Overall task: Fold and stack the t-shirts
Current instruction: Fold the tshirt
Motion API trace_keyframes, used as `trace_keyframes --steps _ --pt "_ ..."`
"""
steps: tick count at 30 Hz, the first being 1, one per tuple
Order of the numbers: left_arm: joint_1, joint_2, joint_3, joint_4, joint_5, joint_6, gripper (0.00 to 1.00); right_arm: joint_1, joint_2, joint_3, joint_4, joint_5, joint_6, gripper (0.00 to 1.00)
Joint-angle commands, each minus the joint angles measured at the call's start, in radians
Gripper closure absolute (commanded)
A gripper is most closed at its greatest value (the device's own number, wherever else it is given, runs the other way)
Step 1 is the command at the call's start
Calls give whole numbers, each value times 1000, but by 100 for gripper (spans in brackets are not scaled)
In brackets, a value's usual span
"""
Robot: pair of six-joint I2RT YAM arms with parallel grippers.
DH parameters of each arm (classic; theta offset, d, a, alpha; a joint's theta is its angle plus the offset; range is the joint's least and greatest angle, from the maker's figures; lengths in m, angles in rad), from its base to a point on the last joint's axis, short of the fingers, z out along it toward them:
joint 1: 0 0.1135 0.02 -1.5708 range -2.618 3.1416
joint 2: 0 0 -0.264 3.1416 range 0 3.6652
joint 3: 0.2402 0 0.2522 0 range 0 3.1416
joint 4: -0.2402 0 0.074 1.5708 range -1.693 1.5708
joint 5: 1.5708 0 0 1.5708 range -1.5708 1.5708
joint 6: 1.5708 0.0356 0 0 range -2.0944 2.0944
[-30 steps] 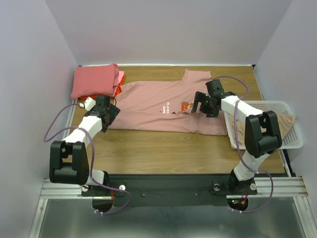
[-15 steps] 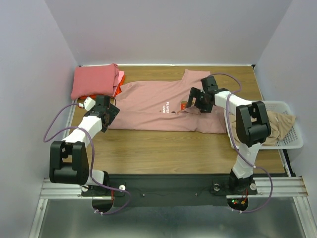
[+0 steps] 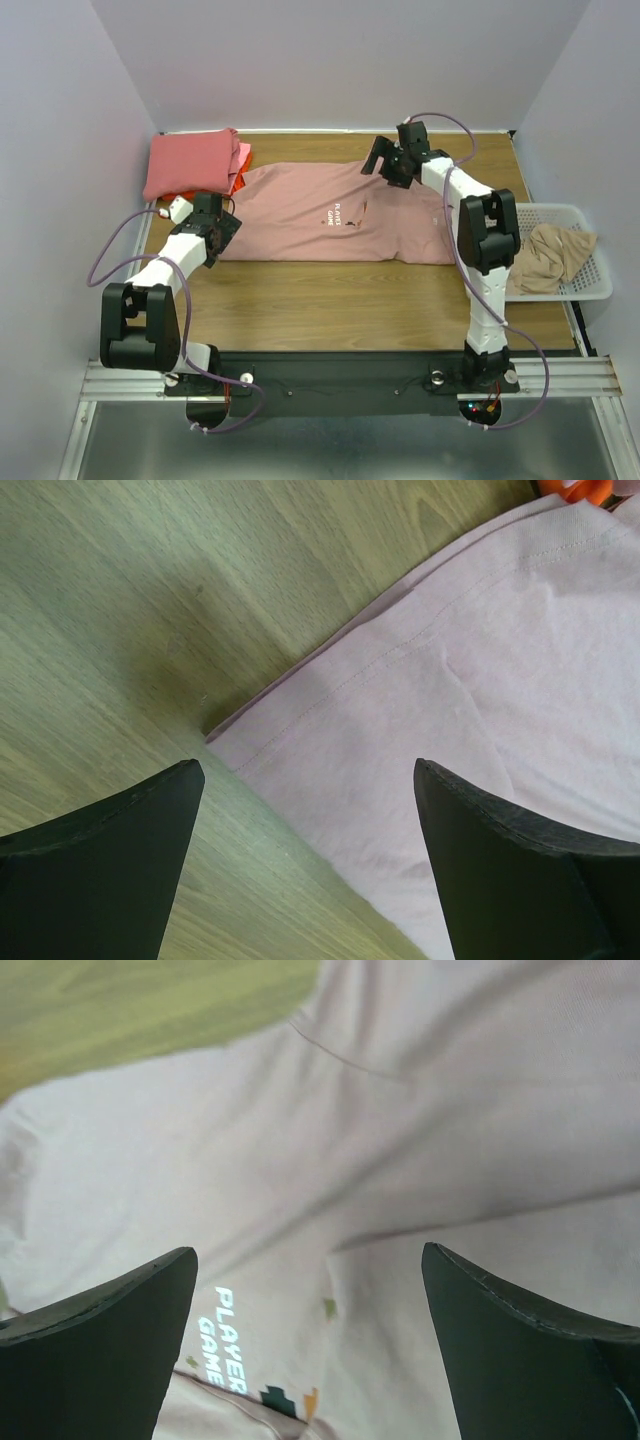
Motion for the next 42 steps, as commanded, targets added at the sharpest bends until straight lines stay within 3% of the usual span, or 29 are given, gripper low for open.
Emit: trace_keyframes --steps 1,7,17,22,25,31,38,42 --pt "-2 -38 26 -16 -35 17 2 10 9 87 41 -39 2 0" --pt "-4 -58 27 -1 -15 33 2 10 -168 -79 42 31 -47 0" --pt "-143 -8 100 55 31 68 2 10 -558 -619 44 67 -41 0" --pt "-146 124 119 131 81 100 2 10 -563 -737 47 48 -56 0" --pt "-148 204 141 152 179 148 2 15 -541 -753 54 33 -62 0" --pt "-148 302 89 132 178 151 2 27 -550 -837 97 30 -35 0" --pt "-149 154 -110 68 146 90 2 59 -669 -1038 99 85 55 0" --pt "-153 65 -193 0 149 42 2 76 -877 -1193 77 62 125 0"
